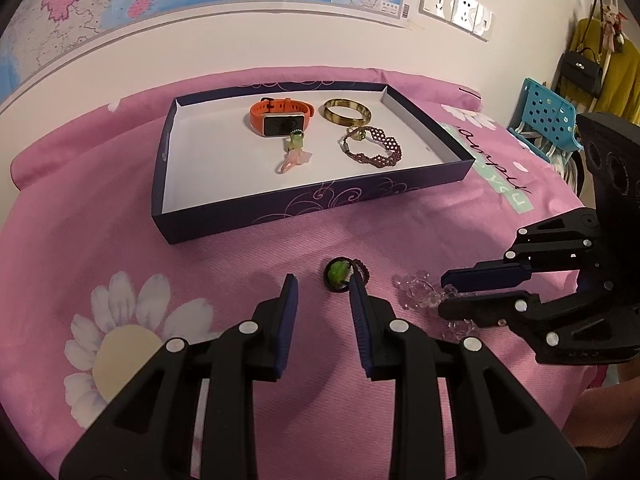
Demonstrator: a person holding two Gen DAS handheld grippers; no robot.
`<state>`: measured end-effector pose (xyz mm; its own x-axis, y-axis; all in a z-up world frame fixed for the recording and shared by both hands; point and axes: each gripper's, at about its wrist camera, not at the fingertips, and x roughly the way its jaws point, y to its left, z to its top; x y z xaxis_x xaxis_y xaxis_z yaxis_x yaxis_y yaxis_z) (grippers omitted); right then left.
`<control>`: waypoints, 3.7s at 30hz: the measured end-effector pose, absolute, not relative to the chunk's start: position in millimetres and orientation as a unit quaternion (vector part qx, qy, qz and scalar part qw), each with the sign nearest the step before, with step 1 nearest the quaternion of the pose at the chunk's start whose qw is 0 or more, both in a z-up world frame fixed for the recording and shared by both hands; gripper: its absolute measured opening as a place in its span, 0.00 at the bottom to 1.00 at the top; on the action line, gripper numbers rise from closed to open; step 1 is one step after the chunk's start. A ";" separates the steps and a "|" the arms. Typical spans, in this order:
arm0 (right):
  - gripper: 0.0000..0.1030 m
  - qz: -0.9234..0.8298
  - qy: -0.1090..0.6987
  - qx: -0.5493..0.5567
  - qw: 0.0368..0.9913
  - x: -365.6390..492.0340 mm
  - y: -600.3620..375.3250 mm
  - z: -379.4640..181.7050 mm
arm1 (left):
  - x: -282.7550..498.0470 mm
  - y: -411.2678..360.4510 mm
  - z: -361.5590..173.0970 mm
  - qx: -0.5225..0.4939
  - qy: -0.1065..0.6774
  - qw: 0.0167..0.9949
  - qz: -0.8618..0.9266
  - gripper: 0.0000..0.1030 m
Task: Organize jewelry
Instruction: 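Move the left gripper to the black ring while the right gripper reaches the clear crystal bead bracelet, then grasp the black ring with the left gripper while the right gripper grasps and lifts the crystal bracelet, then carry the black ring with the left gripper toward the box while the right gripper carries the crystal bracelet there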
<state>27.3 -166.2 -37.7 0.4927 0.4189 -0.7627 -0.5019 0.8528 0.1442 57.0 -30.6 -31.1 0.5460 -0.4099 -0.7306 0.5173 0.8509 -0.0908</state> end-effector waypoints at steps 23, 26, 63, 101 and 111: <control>0.08 0.255 0.402 0.066 0.877 35.3 -212.5 -15.7 | 64.0 -47.8 -38.9 0.087 0.407 0.868 -0.271 0.29; 0.08 0.257 0.399 0.078 0.877 35.6 -216.0 -13.2 | 68.9 -51.3 -43.0 0.086 0.418 0.863 -0.269 0.29; 0.08 0.212 0.411 0.086 0.882 49.9 -239.3 -26.6 | 58.2 -41.8 -36.2 0.068 0.412 0.867 -0.270 0.21; 0.06 0.188 0.409 0.048 0.892 52.1 -230.2 -20.5 | 56.2 -38.3 -35.1 0.060 0.413 0.870 -0.261 0.21; 0.06 0.212 0.385 0.063 0.896 45.0 -227.1 2.8 | 53.2 -38.0 -21.3 0.055 0.400 0.878 -0.259 0.21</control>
